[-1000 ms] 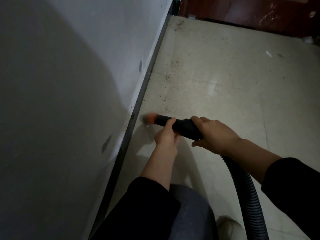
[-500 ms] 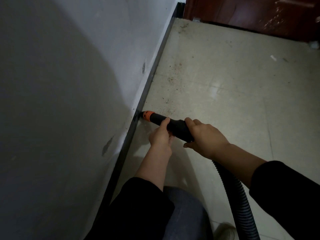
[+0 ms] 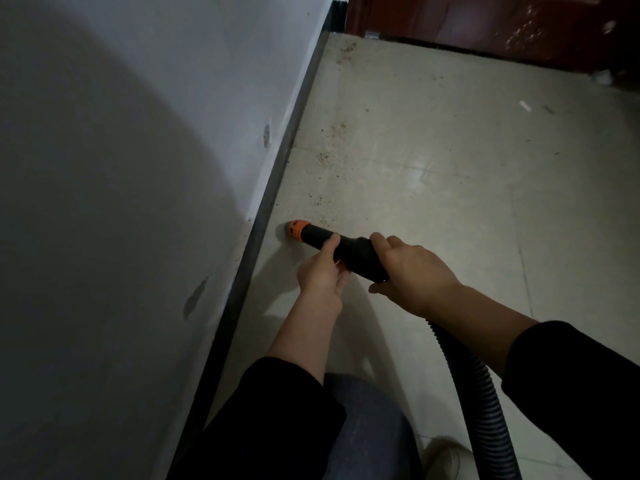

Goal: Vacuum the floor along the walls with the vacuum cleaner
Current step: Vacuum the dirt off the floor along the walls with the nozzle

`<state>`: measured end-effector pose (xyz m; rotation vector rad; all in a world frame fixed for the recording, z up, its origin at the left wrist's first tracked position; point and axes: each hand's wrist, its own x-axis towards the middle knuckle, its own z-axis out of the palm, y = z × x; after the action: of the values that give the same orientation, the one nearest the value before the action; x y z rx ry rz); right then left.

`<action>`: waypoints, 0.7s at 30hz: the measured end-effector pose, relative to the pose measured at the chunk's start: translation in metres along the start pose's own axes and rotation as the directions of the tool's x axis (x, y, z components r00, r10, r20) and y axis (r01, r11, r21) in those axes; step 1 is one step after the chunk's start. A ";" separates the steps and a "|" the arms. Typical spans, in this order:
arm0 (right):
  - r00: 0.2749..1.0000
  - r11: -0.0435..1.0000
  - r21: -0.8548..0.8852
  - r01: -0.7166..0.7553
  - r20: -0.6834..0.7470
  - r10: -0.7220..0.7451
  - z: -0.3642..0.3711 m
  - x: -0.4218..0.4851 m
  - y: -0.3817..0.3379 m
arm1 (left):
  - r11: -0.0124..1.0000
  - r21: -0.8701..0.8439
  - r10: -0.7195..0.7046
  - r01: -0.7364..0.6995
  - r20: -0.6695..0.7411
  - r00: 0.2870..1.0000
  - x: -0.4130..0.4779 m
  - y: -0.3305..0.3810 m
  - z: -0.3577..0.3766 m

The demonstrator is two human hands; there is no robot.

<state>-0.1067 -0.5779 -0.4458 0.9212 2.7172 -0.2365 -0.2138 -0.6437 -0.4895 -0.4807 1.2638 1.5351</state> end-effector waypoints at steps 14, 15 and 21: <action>0.997 0.997 0.004 -0.073 0.011 0.073 0.000 -0.015 0.023 | 0.998 0.049 -0.037 0.034 0.071 0.997 0.001 -0.014 0.016; 0.997 0.997 0.009 -0.079 0.012 0.079 0.000 -0.017 0.026 | 0.998 0.055 -0.041 0.037 0.077 0.996 0.000 -0.016 0.017; 0.992 0.992 0.022 -0.125 0.009 0.125 0.003 -0.028 0.037 | 0.995 0.091 -0.050 0.040 0.106 0.993 -0.001 -0.026 0.027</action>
<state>-0.0622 -0.5657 -0.4427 1.0898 2.6425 -0.2459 -0.1829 -0.6230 -0.4904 -0.3610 1.2233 1.4419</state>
